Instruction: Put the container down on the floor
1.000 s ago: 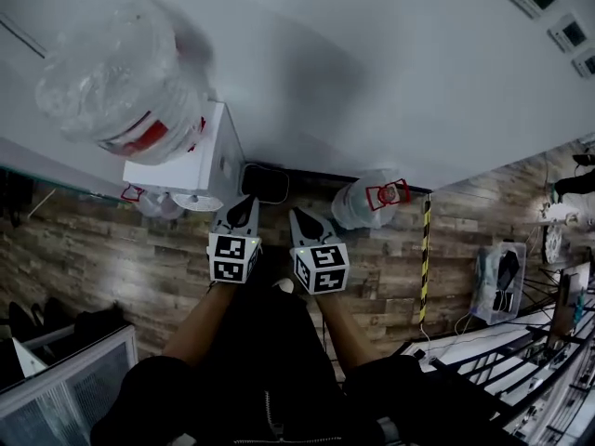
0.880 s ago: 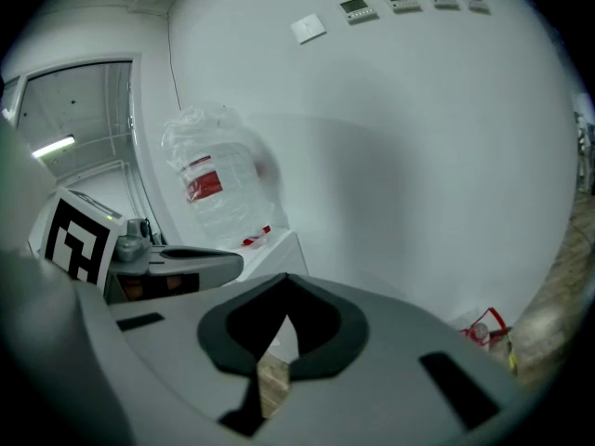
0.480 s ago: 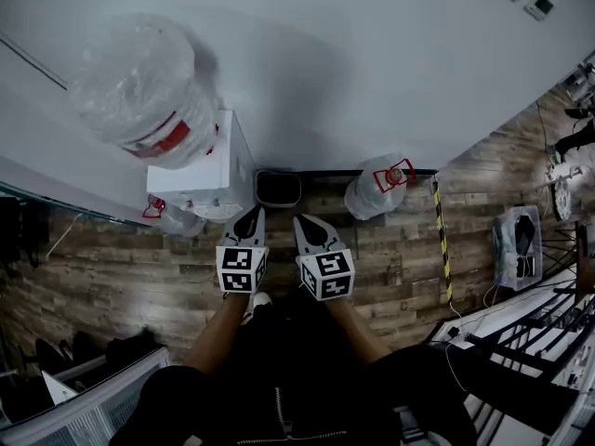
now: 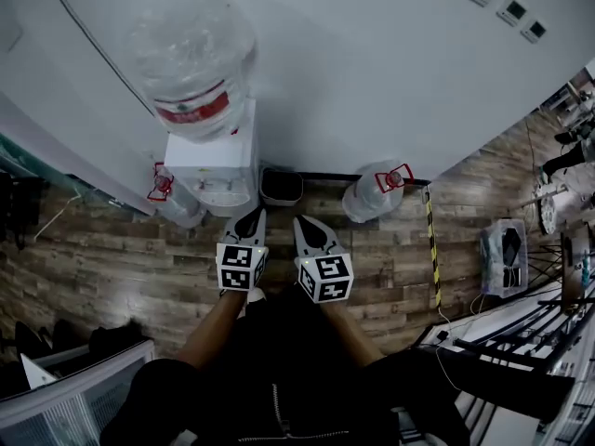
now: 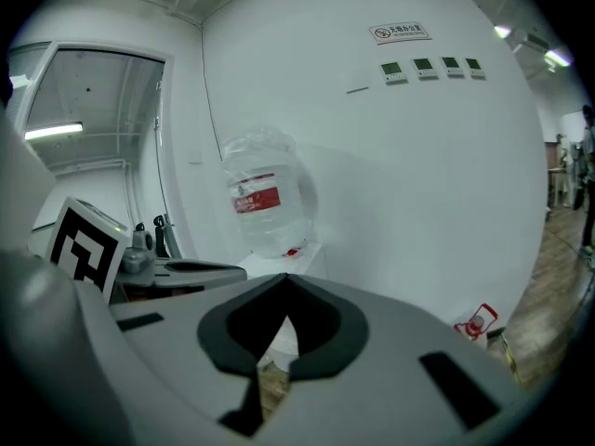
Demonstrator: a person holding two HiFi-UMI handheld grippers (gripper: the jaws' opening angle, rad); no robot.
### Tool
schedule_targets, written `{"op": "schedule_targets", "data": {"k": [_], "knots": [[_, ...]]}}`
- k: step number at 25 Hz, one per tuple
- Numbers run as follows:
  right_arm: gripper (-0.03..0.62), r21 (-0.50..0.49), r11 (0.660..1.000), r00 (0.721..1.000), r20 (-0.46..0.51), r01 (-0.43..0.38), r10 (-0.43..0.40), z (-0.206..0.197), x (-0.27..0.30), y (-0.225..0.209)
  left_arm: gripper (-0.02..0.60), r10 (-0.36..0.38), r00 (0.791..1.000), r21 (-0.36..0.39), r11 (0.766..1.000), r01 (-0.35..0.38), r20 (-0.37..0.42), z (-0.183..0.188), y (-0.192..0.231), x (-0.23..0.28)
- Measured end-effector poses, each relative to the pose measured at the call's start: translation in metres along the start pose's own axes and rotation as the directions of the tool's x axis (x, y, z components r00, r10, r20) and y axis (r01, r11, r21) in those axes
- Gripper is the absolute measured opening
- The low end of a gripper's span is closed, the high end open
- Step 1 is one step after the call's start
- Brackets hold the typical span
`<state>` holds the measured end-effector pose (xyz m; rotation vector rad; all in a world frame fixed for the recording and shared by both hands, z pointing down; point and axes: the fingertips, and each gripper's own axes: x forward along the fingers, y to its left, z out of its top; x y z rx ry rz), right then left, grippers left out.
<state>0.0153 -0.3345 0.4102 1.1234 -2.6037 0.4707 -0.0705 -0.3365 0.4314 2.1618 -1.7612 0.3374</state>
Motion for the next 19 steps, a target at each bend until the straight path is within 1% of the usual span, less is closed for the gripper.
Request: {"op": "schedule_targets", "data": {"k": [3,8,19], "knots": [[0.009,-0.014,1.0,1.0,0.007,-0.003,0.003,-0.001,-0.004,0.017,0.015,-0.002,1.0,0.0,1.0,0.002,0.006,-0.006,0.004,-0.018],[0.009,-0.038,0.999,0.999,0.036,0.001,0.001,0.007,-0.008,0.041,0.015,-0.01,1.0,0.007,1.0,0.01,0.013,-0.015,0.013,-0.042],[0.009,-0.049,0.999,0.999,0.04,0.009,-0.008,-0.004,-0.014,0.078,0.015,-0.029,0.999,0.007,1.0,0.029,0.024,-0.027,0.028,-0.072]]}}
